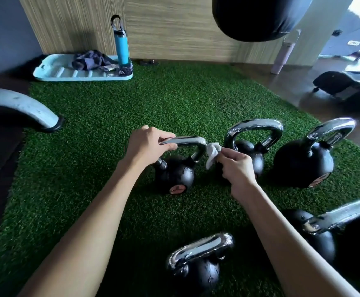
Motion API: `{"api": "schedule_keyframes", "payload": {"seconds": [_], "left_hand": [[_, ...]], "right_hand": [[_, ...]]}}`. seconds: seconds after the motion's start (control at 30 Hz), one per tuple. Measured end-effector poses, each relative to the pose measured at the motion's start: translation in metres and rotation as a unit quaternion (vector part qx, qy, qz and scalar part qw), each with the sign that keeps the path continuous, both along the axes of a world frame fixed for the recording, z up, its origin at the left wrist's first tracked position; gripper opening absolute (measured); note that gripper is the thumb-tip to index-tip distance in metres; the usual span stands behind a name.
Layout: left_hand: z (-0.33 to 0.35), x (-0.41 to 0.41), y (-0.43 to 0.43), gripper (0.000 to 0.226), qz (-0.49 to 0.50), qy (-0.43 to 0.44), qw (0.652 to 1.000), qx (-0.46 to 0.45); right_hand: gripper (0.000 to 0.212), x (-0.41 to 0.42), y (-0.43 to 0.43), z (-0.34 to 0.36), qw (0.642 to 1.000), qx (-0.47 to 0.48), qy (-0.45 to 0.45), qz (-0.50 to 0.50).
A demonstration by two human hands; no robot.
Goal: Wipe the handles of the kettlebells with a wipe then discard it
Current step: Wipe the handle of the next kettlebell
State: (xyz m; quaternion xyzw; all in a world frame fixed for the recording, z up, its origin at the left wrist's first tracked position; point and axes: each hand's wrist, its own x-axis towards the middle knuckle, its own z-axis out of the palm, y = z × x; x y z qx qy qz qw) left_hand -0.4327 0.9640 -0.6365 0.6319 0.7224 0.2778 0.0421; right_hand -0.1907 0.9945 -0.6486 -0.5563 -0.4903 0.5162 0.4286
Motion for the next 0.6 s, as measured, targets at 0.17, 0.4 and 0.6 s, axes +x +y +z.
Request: {"api": "schedule_keyframes", "payload": {"seconds": [0.17, 0.4, 0.6], "left_hand": [[0.014, 0.004, -0.007, 0.049, -0.044, -0.023, 0.998, 0.032], [0.005, 0.014, -0.043, 0.046, -0.131, -0.152, 0.975, 0.098], [-0.016, -0.006, -0.052, 0.037, -0.069, -0.216, 0.96, 0.163]], "right_hand": [[0.018, -0.022, -0.014, 0.017, 1.0, 0.003, -0.005, 0.019], [0.007, -0.043, -0.03, 0.035, 0.992, -0.017, 0.048, 0.111], [0.025, -0.046, -0.007, 0.044, 0.952, 0.14, -0.223, 0.156]]}}
